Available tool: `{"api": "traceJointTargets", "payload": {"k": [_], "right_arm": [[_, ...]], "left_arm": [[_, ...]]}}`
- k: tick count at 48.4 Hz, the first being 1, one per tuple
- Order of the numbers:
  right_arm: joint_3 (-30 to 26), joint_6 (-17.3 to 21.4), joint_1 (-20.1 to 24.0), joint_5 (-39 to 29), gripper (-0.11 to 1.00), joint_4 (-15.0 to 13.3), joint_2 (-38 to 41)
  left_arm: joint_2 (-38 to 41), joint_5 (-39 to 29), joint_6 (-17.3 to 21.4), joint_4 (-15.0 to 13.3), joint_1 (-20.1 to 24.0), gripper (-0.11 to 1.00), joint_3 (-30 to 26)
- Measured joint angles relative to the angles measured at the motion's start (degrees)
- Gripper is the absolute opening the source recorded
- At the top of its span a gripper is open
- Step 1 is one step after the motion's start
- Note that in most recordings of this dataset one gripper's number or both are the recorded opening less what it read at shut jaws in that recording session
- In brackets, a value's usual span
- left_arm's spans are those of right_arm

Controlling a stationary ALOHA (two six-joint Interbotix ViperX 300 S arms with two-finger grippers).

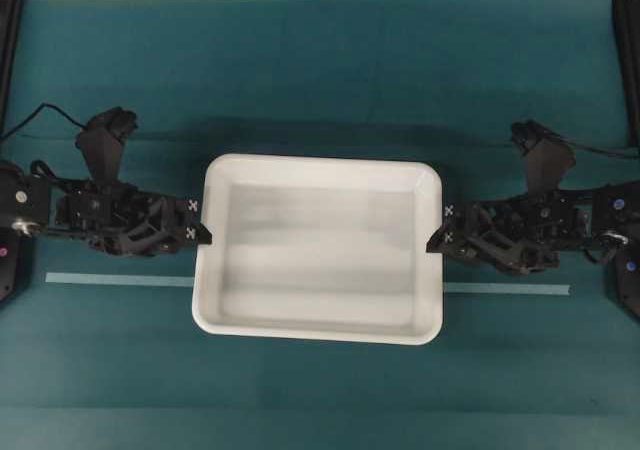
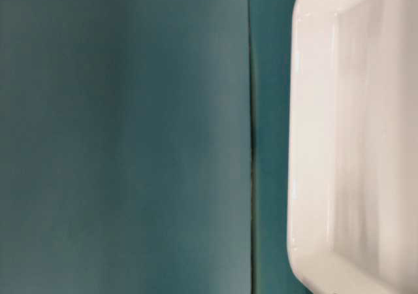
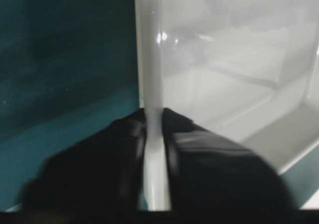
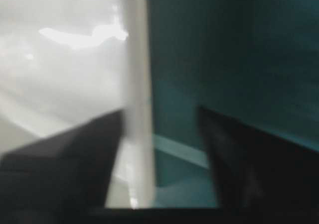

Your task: Lift the white case with both hands.

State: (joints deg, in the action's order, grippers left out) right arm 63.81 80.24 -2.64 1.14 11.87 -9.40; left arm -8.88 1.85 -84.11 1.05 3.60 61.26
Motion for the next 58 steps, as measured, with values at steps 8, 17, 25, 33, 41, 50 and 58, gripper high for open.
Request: {"api": "traceJointTargets", "payload": {"k": [8, 17, 25, 33, 41, 50, 58], "right_arm": [[-0.35, 0.0, -0.09, -0.35, 0.82, -0.09, -0.88], [-0.53, 0.0, -0.09, -1.85, 0.83, -0.09, -2.55], [-0.53, -0.09, -0.09, -2.9, 0.83, -0.09, -3.78], [-0.44, -2.11, -0.26, -4.13, 0.83, -0.44, -5.8], [-0.53, -6.15, -0.35, -4.57, 0.83, -0.7, -10.2], [-0.62, -10.28, -1.23, -5.8, 0.83, -1.23, -17.93], [-0.53, -16.35, -1.49, -7.38, 0.83, -2.72, -24.61]], "left_arm": [[0.53, -0.53, -0.09, 0.0, -0.44, 0.81, 0.53], [-0.35, 0.09, 0.44, 0.0, -0.62, 0.92, 0.7], [-0.97, 1.05, 1.14, 0.0, -0.62, 0.91, 0.79], [-2.72, 1.05, 5.71, 0.18, -0.7, 0.91, 0.62], [-7.47, -0.53, 13.27, 0.26, -0.79, 0.91, 0.53], [-16.35, -3.25, 16.44, 0.44, 0.0, 0.91, 0.62], [-23.55, -4.13, 21.71, 0.44, 0.26, 0.91, 0.88]]}}
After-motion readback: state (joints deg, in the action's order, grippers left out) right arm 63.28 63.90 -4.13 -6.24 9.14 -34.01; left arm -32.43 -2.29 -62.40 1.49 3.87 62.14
